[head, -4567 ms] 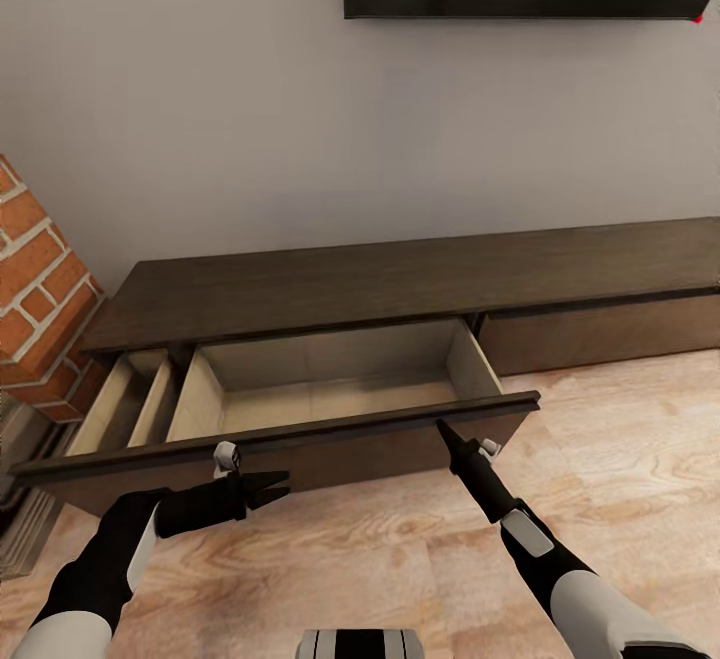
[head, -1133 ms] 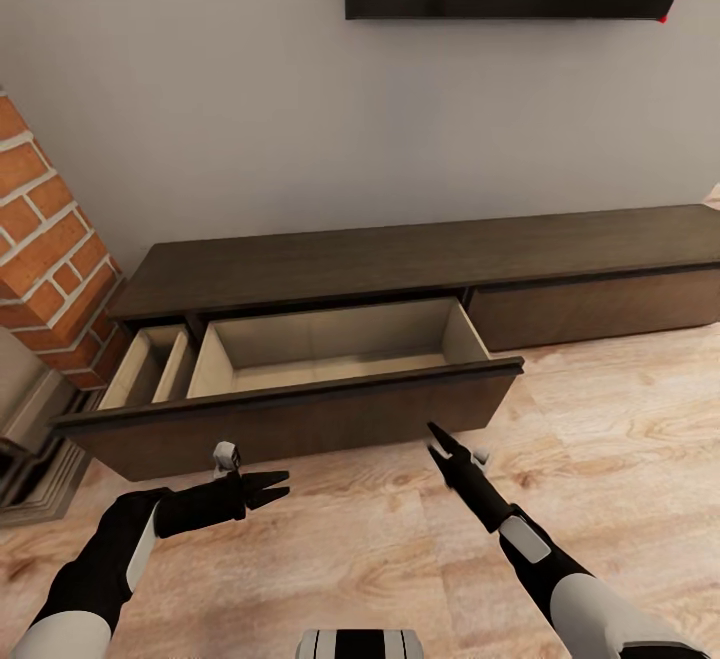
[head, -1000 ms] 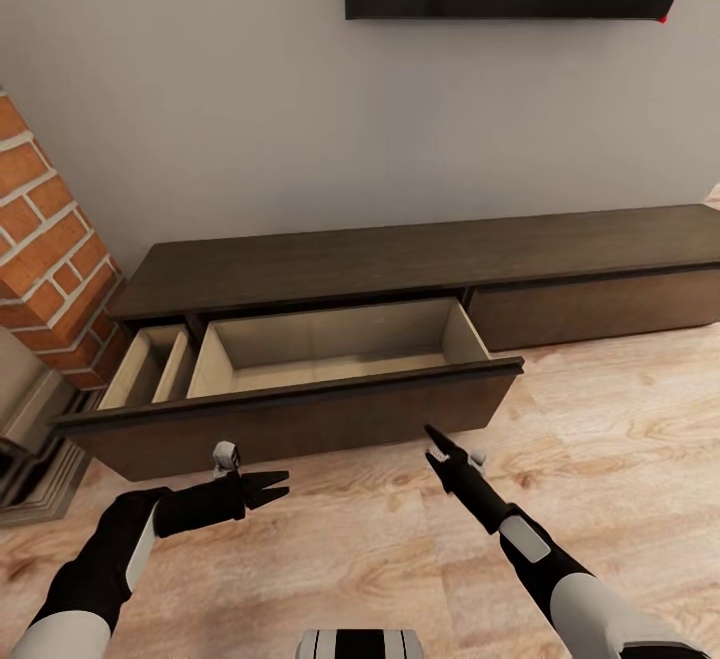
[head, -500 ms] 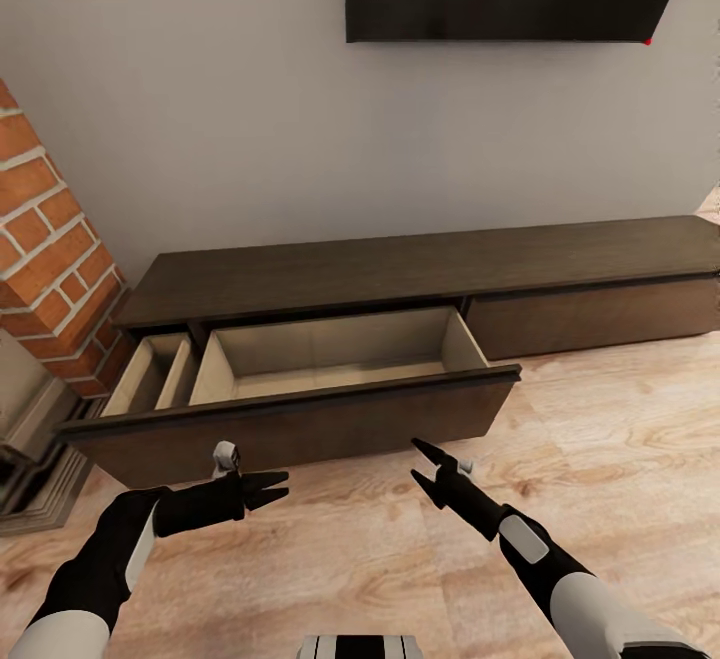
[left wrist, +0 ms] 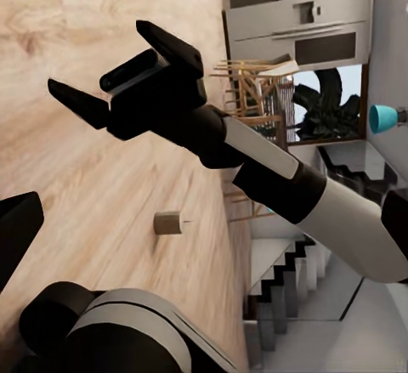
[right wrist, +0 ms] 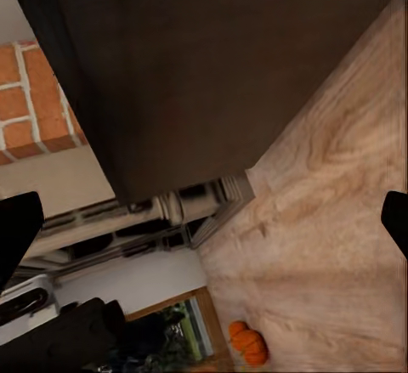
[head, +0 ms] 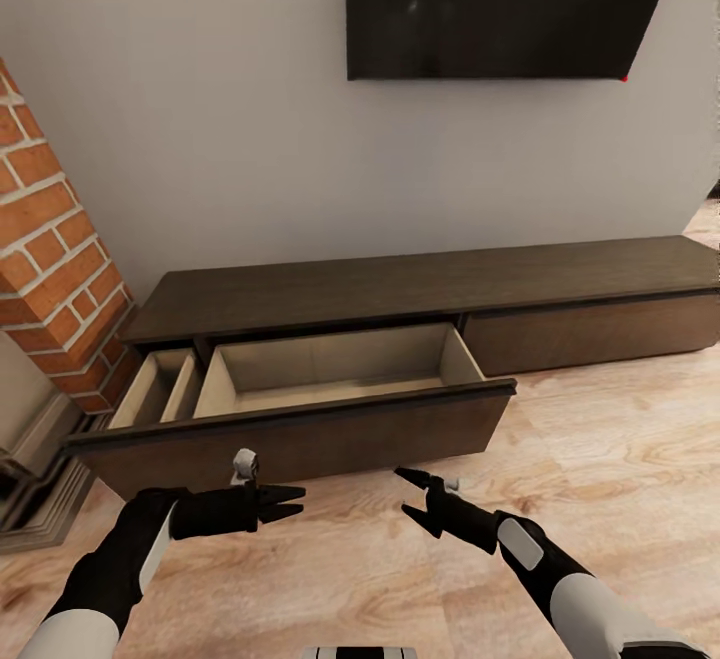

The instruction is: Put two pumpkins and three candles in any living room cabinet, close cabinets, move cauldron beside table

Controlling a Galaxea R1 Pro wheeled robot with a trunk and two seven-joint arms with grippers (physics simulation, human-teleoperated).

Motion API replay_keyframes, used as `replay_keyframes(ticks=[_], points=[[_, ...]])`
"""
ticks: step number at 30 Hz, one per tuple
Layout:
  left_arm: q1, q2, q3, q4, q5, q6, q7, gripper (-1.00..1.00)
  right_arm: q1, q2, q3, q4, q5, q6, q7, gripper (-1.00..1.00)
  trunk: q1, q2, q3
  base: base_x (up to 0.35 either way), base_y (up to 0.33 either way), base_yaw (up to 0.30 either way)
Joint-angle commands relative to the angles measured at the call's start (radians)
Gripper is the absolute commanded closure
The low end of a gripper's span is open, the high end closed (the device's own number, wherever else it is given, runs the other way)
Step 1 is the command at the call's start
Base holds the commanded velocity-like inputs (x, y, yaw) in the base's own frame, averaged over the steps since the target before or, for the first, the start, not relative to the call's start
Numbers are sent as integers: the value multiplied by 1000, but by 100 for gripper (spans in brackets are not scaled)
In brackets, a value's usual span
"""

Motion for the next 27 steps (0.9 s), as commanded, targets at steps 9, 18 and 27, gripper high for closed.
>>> replay_keyframes(ticks=[9,18,27], points=[[0,0,-6,-3,-1,11,-3,-100,0,-1,1,-7,37,81,-19,-100,-4,2,34,-40,13,0],[0,1,-6,-4,-1,11,-2,-100,0,-10,2,-1,41,79,-18,-100,-8,4,69,-53,18,0],[0,-2,-18,-6,-2,10,-1,-100,2,-11,2,1,43,43,-17,-100,-12,6,104,-1,0,0]])
